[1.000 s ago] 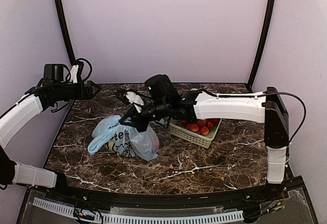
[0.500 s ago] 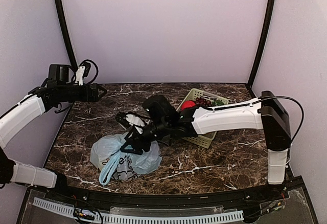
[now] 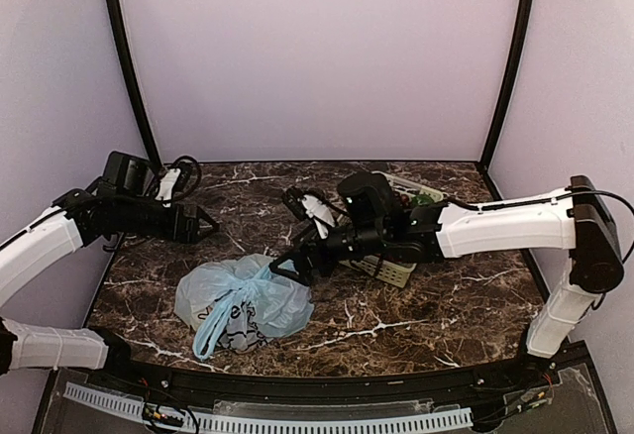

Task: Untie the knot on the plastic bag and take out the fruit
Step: Untie the bag handles from the takeout bag.

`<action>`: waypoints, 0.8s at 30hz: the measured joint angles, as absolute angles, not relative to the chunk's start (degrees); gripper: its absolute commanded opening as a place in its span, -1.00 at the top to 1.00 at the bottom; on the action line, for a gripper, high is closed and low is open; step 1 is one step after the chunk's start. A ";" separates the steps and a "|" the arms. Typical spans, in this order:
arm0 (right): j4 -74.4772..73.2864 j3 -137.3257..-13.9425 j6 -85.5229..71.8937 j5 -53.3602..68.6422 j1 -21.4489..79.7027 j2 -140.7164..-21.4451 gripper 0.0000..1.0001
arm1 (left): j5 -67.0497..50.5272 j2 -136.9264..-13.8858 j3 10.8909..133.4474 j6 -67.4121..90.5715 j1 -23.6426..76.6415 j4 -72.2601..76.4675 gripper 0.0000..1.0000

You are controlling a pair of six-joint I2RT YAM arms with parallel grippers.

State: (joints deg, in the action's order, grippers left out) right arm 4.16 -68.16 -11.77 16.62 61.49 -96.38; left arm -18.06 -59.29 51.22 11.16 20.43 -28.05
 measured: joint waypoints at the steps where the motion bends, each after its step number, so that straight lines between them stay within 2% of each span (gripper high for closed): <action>1: 3.46 -66.74 -12.78 16.16 61.39 -96.38 -0.90 | -17.87 -58.74 50.33 11.92 21.52 -28.77 -0.80; 8: -0.14 -60.64 -20.71 13.87 61.39 -96.42 -0.81 | -18.15 -56.31 46.22 16.97 29.93 -32.77 -0.81; 9: -0.27 -60.27 -21.65 13.85 61.39 -96.42 -0.78 | -18.09 -56.47 46.22 17.06 31.42 -32.91 -0.81; 12: -0.43 -59.70 -24.38 13.78 61.45 -96.55 -0.50 | -16.95 -57.30 46.22 16.95 34.79 -33.04 -0.81; 16: -0.05 -59.88 -26.81 13.69 61.45 -97.69 -0.45 | -13.65 -60.55 46.26 16.21 37.32 -33.34 -0.79; 18: -0.03 -60.18 -27.49 13.67 61.45 -98.72 -0.45 | -12.14 -62.50 46.35 15.79 38.00 -33.56 -0.73; 21: -0.12 -60.84 -28.08 13.67 61.45 -100.38 -0.43 | -10.72 -64.12 46.68 15.44 38.85 -33.54 -0.52; 24: -0.10 -61.78 -28.38 13.80 61.45 -101.78 -0.24 | -10.00 -64.60 46.78 15.03 39.46 -33.47 -0.27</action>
State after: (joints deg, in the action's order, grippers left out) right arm -0.10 -61.78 -28.38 13.80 61.45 -101.78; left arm -10.00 -64.60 46.78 15.03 39.46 -33.47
